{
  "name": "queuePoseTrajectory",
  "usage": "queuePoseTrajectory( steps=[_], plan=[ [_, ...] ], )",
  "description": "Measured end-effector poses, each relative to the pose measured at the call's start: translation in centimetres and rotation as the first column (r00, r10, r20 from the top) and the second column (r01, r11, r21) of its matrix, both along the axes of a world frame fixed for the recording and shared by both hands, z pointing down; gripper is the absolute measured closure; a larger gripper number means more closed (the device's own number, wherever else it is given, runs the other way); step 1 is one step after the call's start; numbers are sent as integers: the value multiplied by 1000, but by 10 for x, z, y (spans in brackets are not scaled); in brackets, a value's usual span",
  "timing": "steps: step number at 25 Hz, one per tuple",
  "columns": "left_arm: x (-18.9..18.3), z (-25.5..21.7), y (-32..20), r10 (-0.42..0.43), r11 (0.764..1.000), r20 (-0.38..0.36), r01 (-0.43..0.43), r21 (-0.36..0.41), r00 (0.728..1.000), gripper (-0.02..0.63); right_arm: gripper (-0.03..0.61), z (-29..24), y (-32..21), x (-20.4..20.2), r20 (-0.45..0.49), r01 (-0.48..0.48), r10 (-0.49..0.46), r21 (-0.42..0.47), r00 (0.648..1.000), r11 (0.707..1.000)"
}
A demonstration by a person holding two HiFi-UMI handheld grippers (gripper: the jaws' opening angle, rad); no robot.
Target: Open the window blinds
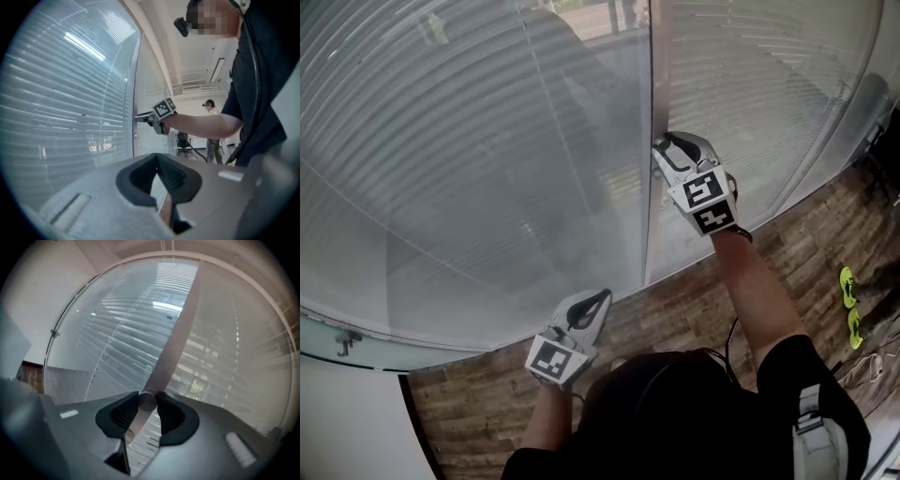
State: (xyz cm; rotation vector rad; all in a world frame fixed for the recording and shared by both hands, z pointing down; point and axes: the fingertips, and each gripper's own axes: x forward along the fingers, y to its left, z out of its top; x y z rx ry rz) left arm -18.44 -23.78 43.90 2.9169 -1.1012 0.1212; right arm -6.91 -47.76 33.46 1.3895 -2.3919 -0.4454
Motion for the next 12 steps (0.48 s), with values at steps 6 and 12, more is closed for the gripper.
queuePoseTrajectory(
  steps=[6,12],
  plan=[
    [2,1,0,10,1000,3,-10,-7,1000,609,449,3,-4,8,256,-1,26,-98,966,995],
    [2,3,0,18,1000,1,-18,-8,1000,609,449,-1,-5,10,471,36,53,-179,881,983]
  ],
)
